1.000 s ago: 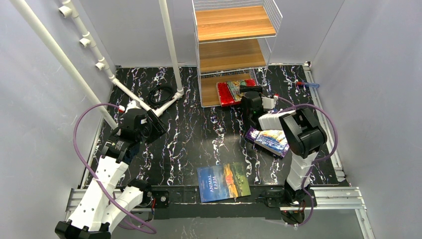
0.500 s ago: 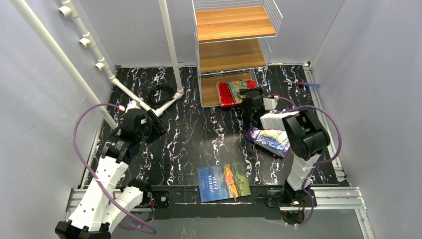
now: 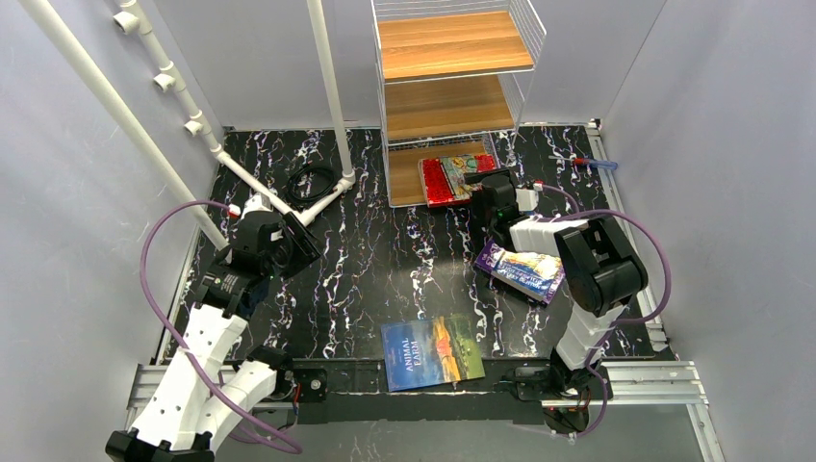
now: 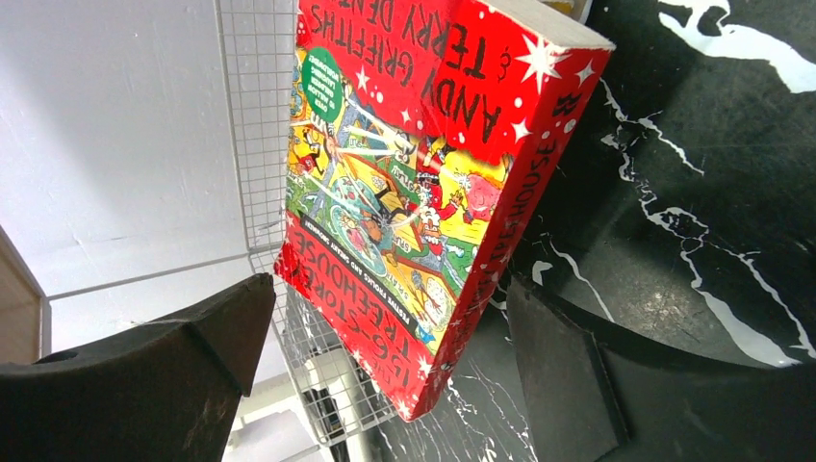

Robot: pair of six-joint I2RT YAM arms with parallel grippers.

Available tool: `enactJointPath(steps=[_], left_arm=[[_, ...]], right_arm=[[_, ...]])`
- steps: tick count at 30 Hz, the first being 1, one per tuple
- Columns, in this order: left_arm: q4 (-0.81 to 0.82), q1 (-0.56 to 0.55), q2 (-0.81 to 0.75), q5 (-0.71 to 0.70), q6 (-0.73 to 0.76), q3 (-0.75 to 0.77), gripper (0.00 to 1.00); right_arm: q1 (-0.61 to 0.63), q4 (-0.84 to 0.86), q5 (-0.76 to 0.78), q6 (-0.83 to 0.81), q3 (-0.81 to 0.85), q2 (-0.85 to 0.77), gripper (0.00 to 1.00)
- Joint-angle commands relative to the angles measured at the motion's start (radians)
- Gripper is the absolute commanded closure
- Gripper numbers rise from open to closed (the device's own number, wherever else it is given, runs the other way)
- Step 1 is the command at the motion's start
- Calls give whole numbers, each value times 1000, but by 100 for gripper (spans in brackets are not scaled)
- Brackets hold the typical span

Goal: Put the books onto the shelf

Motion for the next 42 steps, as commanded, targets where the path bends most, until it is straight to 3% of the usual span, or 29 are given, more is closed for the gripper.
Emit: enactJointPath(steps=[1, 20, 42], left_arm=[[-14, 6, -19, -1, 0, 18, 49], [-15, 6, -30, -8, -3, 8, 49], [-16, 6, -20, -14, 3, 13, 49]], right_arm=[[-11, 16, -30, -17, -18, -44, 1], [-14, 164, -87, -56, -19, 0, 12], [-35, 185, -110, -91, 75, 85, 12]])
